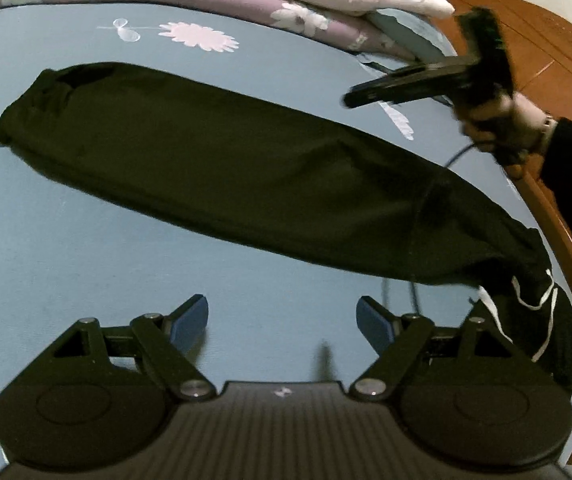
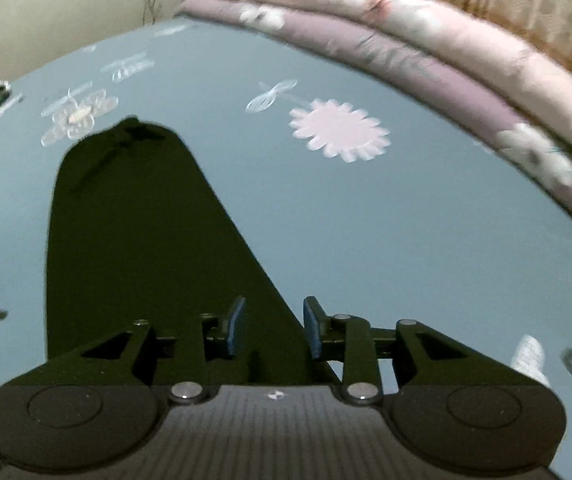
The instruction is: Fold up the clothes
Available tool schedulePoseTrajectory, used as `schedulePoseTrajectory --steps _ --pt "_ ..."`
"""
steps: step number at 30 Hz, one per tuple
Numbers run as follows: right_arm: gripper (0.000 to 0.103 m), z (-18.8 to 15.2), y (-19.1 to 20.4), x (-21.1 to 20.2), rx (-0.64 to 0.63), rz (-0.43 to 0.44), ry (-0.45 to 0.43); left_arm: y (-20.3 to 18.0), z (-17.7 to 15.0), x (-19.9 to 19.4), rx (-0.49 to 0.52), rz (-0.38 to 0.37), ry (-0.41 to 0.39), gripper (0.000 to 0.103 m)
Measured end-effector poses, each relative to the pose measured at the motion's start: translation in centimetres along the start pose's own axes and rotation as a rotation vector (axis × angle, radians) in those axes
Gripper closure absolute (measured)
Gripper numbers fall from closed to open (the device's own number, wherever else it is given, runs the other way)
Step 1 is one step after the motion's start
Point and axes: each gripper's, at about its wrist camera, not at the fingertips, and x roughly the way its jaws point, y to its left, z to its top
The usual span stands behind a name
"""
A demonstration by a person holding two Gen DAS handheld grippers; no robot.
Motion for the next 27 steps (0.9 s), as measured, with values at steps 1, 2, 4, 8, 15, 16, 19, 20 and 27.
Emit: schedulePoseTrajectory --steps 1,2,4,8,15,16,19,20,27 --pt "0.068 0.1 0.1 0.8 -0.007 0.001 0.008 0.2 0.0 0.2 -0.009 -0.005 -0.002 0.022" --pt "0.068 0.2 0.3 1.5 -0.014 0.002 0.016 0.5 0.0 0.4 -0.017 -0.010 -0.004 0.022" --pt "0.068 0.4 0.6 3.0 -0.028 0.004 0.031 0.9 0.0 0.7 -0.030 -0.023 -0.004 0.022" --pt "0.068 0.8 1.2 6.0 -0.055 0.007 0.063 1.8 -0.2 1.2 -0.042 -0.034 0.004 0.022" --pt "0.097 1.0 2.3 8.3 -0.124 0.007 0.081 2.4 -0.2 1.4 -0.075 -0.030 0.010 0.022" --pt "0.098 1.1 2.3 8.1 -0.129 0.009 0.079 2.4 -0.2 1.4 -0.077 -0.033 0.011 0.022" --pt "0.099 1.5 2.4 7.6 -0.144 -0.006 0.063 2.5 -0.2 1.5 -0.076 -0.038 0.011 0.022" --pt "0.099 1.7 2.4 7.4 -0.149 -0.014 0.056 2.5 -0.2 1.6 -0.077 -0.040 0.010 0.022" --pt "0.099 2.7 1.7 6.5 -0.121 -0.093 0.007 3.1 -0.3 1.4 -0.109 -0.040 -0.009 0.022"
